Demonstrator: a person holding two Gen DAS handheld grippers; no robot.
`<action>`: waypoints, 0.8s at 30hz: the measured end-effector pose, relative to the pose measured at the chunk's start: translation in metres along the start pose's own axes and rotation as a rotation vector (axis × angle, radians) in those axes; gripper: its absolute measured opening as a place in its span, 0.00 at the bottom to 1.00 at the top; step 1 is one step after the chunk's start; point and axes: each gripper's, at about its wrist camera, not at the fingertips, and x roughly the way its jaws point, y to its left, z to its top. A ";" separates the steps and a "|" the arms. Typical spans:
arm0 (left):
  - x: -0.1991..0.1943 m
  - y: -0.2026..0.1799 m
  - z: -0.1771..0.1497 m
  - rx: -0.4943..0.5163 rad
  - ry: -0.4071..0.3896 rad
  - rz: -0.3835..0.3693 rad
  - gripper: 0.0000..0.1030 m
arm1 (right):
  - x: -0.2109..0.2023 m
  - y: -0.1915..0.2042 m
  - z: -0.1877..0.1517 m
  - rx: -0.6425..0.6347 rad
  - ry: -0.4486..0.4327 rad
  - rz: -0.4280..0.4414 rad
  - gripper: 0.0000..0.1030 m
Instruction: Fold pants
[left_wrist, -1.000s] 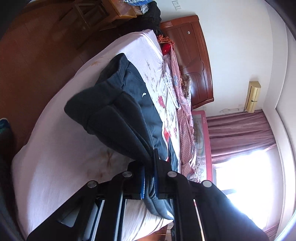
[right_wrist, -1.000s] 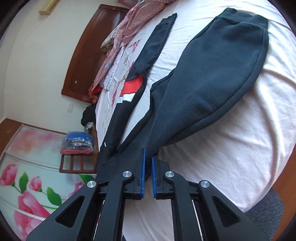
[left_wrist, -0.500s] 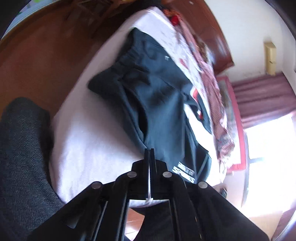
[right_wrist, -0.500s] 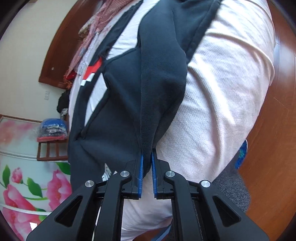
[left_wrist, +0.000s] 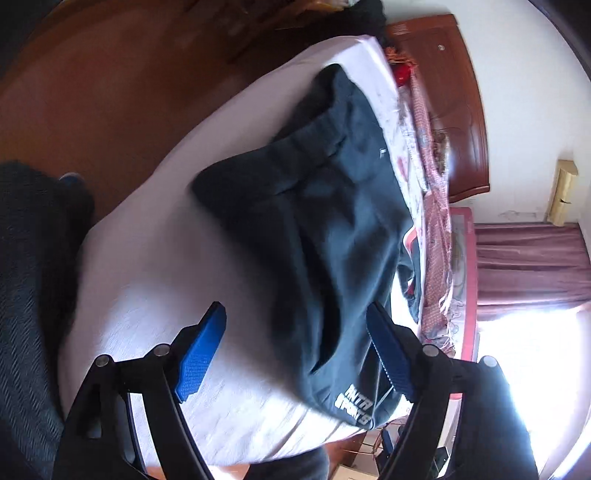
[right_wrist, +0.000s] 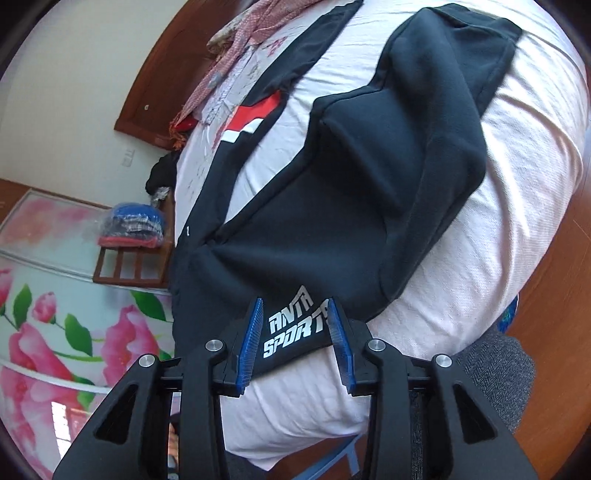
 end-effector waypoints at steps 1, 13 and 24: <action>0.006 -0.002 0.004 0.003 -0.010 0.013 0.75 | 0.001 0.003 0.000 -0.010 0.003 0.016 0.35; -0.026 -0.042 -0.006 0.141 -0.046 0.011 0.05 | -0.032 -0.018 0.007 0.012 -0.078 -0.032 0.35; -0.018 -0.004 -0.019 0.088 0.000 0.252 0.36 | -0.081 -0.101 0.061 0.183 -0.266 -0.203 0.35</action>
